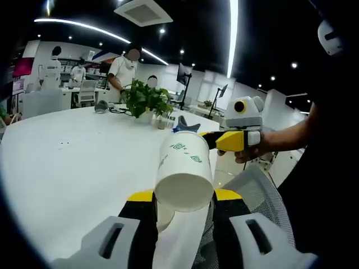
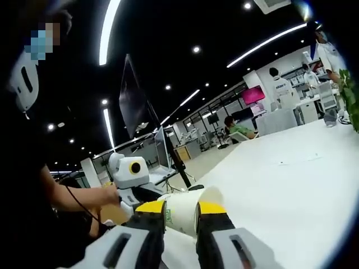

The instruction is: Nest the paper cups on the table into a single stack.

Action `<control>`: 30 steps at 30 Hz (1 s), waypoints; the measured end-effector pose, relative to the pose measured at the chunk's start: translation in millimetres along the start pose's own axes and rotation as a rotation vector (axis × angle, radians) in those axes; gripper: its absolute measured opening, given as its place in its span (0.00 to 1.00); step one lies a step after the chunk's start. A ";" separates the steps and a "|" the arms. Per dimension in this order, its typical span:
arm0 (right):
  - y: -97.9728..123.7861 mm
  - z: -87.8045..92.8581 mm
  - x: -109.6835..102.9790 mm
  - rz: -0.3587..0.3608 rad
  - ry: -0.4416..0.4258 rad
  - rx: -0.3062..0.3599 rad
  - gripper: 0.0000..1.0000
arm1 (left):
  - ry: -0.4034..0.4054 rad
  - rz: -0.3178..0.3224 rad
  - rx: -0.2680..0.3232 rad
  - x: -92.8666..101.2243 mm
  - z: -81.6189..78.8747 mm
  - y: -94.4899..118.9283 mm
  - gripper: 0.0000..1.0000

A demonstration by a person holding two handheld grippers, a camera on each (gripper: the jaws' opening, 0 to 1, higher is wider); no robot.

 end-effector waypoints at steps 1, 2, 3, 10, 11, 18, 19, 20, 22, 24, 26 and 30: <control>-0.8 -0.9 -0.9 -0.005 -0.002 0.002 0.16 | -0.003 0.003 -0.002 1.2 0.8 -0.5 0.35; -1.7 -1.8 -2.2 -0.009 -0.009 0.005 0.15 | -0.007 0.005 -0.004 2.1 2.1 -0.8 0.35; -2.5 -2.7 -3.6 -0.017 -0.018 0.007 0.14 | -0.011 0.006 -0.008 3.0 4.2 -0.9 0.35; -5.6 -5.1 -8.4 -0.046 -0.032 -0.012 0.06 | -0.023 0.006 -0.007 7.6 11.4 0.7 0.35; -5.7 -5.3 -8.6 -0.048 -0.031 -0.014 0.04 | -0.033 0.003 -0.012 8.1 11.9 0.6 0.35; -7.6 -10.0 -12.3 -0.077 -0.003 -0.049 0.00 | -0.062 -0.009 -0.026 11.5 13.1 -1.9 0.36; -7.7 -10.3 -12.8 -0.082 -0.003 -0.054 0.00 | -0.074 -0.013 -0.029 11.6 13.5 -2.7 0.36; -7.6 -10.5 -13.1 -0.087 -0.002 -0.065 0.00 | -0.093 -0.020 -0.034 11.1 14.1 -3.5 0.36; -7.9 -10.2 -13.8 -0.089 0.017 -0.079 0.00 | -0.123 -0.034 -0.045 10.0 15.9 -4.9 0.33; -8.5 -10.3 -14.5 -0.089 0.050 -0.088 0.00 | -0.126 -0.045 -0.049 8.2 17.8 -6.0 0.42; -9.3 -10.8 -13.9 -0.088 0.062 -0.095 0.00 | -0.134 -0.059 -0.044 8.3 18.3 -6.3 0.50; -12.5 -11.2 -11.5 -0.076 0.109 -0.119 0.00 | -0.156 -0.103 -0.039 6.5 22.2 -1.4 0.55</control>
Point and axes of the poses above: the point that each gripper's makers call its tool centre point, and the gripper's own axes: y roughly backward along the fingers, x roughly to its right, z roughly out of its underside, the point moved 8 cm from there along y, roughly backward along the fingers, and after that the axes turned 2 degrees about -y, right-handed, at the moved point
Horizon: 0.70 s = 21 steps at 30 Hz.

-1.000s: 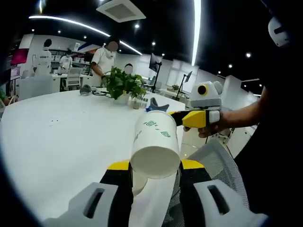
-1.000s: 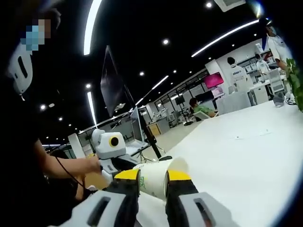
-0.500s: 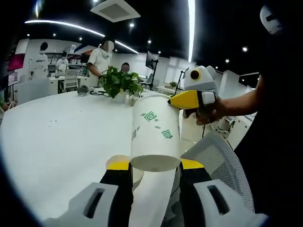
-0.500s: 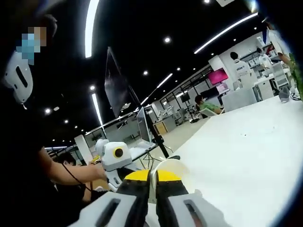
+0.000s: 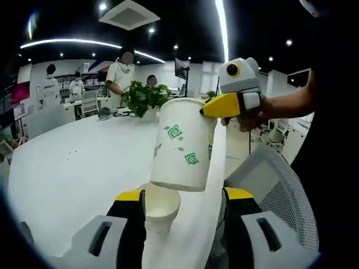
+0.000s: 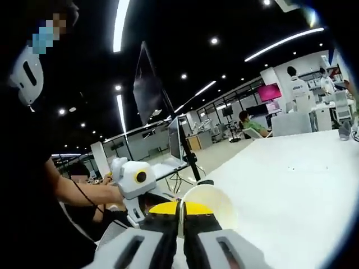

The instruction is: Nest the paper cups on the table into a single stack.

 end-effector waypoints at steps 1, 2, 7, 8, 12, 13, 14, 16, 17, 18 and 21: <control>-0.8 0.3 0.7 0.004 0.013 -0.010 0.00 | 0.000 -0.012 0.000 0.1 0.8 1.2 0.58; -2.0 0.9 1.8 0.005 0.033 -0.024 0.00 | 0.003 -0.036 -0.001 -0.8 2.2 3.3 0.60; -7.3 3.0 6.3 0.011 0.092 -0.065 0.00 | -0.003 -0.100 0.006 -1.2 6.5 13.4 0.68; -8.2 3.7 7.7 0.017 0.103 -0.077 0.00 | -0.003 -0.109 0.008 -1.0 6.9 14.8 0.70; -14.1 6.6 14.5 0.038 0.150 -0.120 0.00 | -0.014 -0.146 0.012 0.5 9.0 20.3 0.76; -15.0 9.4 19.2 0.065 0.172 -0.160 0.00 | -0.018 -0.155 0.012 1.8 8.9 21.4 0.77; -16.1 11.5 22.1 0.079 0.184 -0.183 0.00 | -0.019 -0.157 0.011 2.1 9.0 21.8 0.78; -20.7 15.0 26.0 0.086 0.196 -0.203 0.00 | -0.018 -0.168 0.015 3.7 9.3 23.7 0.79; -22.1 16.2 27.3 0.089 0.197 -0.212 0.00 | -0.018 -0.174 0.019 4.7 9.0 24.4 0.80; -24.7 17.6 28.1 0.087 0.203 -0.216 0.00 | -0.019 -0.177 0.020 5.3 9.0 24.7 0.81; -30.1 21.1 30.2 0.085 0.209 -0.235 0.00 | -0.021 -0.188 0.023 6.8 9.4 25.8 0.84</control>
Point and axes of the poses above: the point that each gripper's makers call its tool centre point, and the gripper's own axes: y roughly backward along the fingers, x roughly to its right, z roughly out of its underside, the point moved 8 cm from there along y, roughly backward along the fingers, and after that the axes turned 2 degrees about -y, right-handed, at the moved point
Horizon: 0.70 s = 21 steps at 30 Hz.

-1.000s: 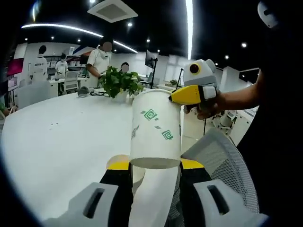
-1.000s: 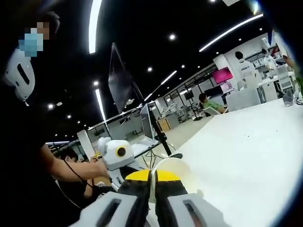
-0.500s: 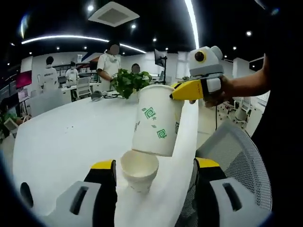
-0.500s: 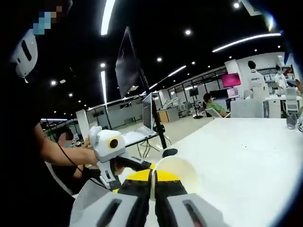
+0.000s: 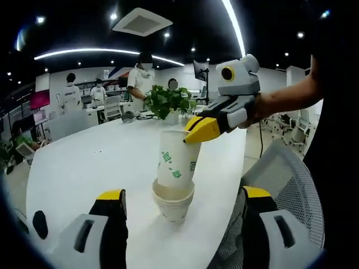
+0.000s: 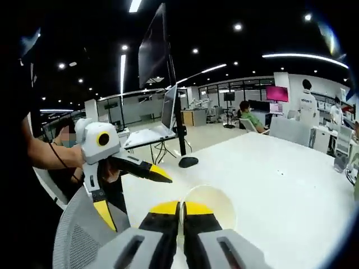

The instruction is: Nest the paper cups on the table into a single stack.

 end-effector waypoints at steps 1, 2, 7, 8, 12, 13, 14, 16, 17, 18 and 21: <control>-1.7 1.2 0.2 0.004 0.005 -0.013 0.00 | 0.000 -0.004 -0.003 0.4 0.7 0.3 0.84; -3.3 2.4 0.6 0.007 0.014 -0.025 0.00 | 0.000 -0.006 -0.005 0.7 1.2 0.4 0.84; -10.1 7.8 0.8 0.005 0.032 -0.064 0.00 | -0.001 -0.013 -0.015 2.1 4.1 -0.1 0.85; -11.6 9.0 0.4 0.003 0.036 -0.073 0.00 | -0.002 -0.013 -0.017 2.3 4.7 -0.3 0.86; -16.8 12.4 -2.4 -0.010 0.060 -0.095 0.00 | 0.001 -0.015 -0.023 3.1 7.6 -1.9 0.85; -17.9 13.0 -3.0 -0.011 0.065 -0.101 0.00 | 0.003 -0.015 -0.023 3.4 8.0 -2.5 0.85; -19.3 14.1 -3.9 -0.018 0.072 -0.108 0.00 | 0.004 -0.014 -0.023 3.9 8.5 -3.6 0.85; -21.5 16.3 -5.1 -0.027 0.079 -0.121 0.00 | 0.005 -0.011 -0.024 4.6 9.0 -5.5 0.85; -22.9 17.7 -6.2 -0.033 0.083 -0.130 0.00 | 0.004 -0.010 -0.026 4.7 9.6 -7.0 0.85; -24.2 19.3 -6.7 -0.036 0.086 -0.139 0.00 | 0.000 -0.010 -0.030 4.5 10.5 -8.0 0.85; -28.0 23.2 -8.5 -0.050 0.095 -0.160 0.00 | -0.008 -0.009 -0.042 4.3 11.5 -9.6 0.85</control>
Point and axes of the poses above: the point that each gripper's makers call its tool centre point, and the gripper's own axes: y roughly backward along the fingers, x roughly to its right, z roughly out of its underside, the point moved 8 cm from there along y, roughly backward along the fingers, and after that the axes turned 2 degrees about -y, right-handed, at the moved point
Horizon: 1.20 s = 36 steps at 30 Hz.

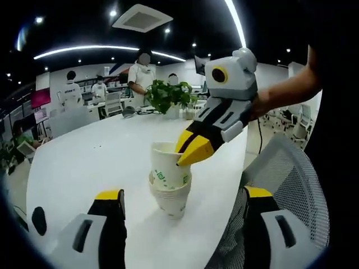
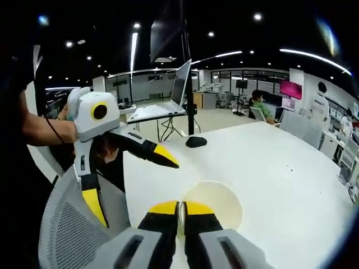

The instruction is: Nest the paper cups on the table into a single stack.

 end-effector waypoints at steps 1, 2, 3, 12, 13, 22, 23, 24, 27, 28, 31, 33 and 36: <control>-2.3 1.3 -1.0 -0.009 -0.004 -0.007 0.00 | 0.001 -0.001 0.001 -0.2 -0.1 0.0 0.85; -4.0 2.2 -1.6 -0.014 -0.005 -0.011 0.01 | 0.003 -0.001 0.003 -0.4 -0.2 -0.1 0.85; -6.2 3.2 -2.7 -0.019 -0.005 -0.016 0.01 | 0.005 -0.002 0.004 -0.9 0.2 0.1 0.85; -24.5 14.0 -6.1 -0.056 -0.018 -0.065 0.02 | 0.013 -0.033 -0.013 -8.8 10.1 6.8 0.85; -25.9 15.3 -5.7 -0.059 -0.018 -0.071 0.02 | 0.016 -0.039 -0.014 -9.9 11.0 7.9 0.85; -35.1 22.3 -6.1 -0.084 -0.027 -0.103 0.02 | 0.020 -0.068 -0.033 -15.0 19.7 10.6 0.84; -35.5 22.2 -6.2 -0.085 -0.029 -0.103 0.03 | 0.017 -0.068 -0.037 -14.9 20.2 9.8 0.84; -35.6 22.2 -6.3 -0.086 -0.030 -0.103 0.03 | 0.016 -0.067 -0.039 -14.9 20.5 9.5 0.84; -35.4 21.9 -6.6 -0.088 -0.025 -0.104 0.03 | -0.002 -0.059 -0.058 -14.9 22.9 5.6 0.84; -34.7 21.7 -6.9 -0.086 -0.019 -0.104 0.03 | -0.005 -0.053 -0.064 -15.1 23.6 3.9 0.84; -31.0 18.2 -6.4 -0.080 0.001 -0.074 0.08 | -0.028 -0.035 -0.109 -17.1 27.8 -1.2 0.84; -27.7 15.3 -5.7 -0.070 0.009 -0.053 0.10 | -0.043 -0.021 -0.120 -17.9 29.0 -4.3 0.84; -22.2 11.8 -5.1 -0.046 0.039 -0.021 0.18 | -0.047 0.004 -0.126 -20.0 31.1 -10.7 0.83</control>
Point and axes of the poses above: the point that each gripper's makers call its tool centre point, and the gripper's own axes: y roughly backward along the fingers, x roughly to its right, z roughly out of its underside, the point moved 8 cm from there along y, roughly backward along the fingers, and after that the axes turned 2 degrees about -y, right-handed, at the moved point
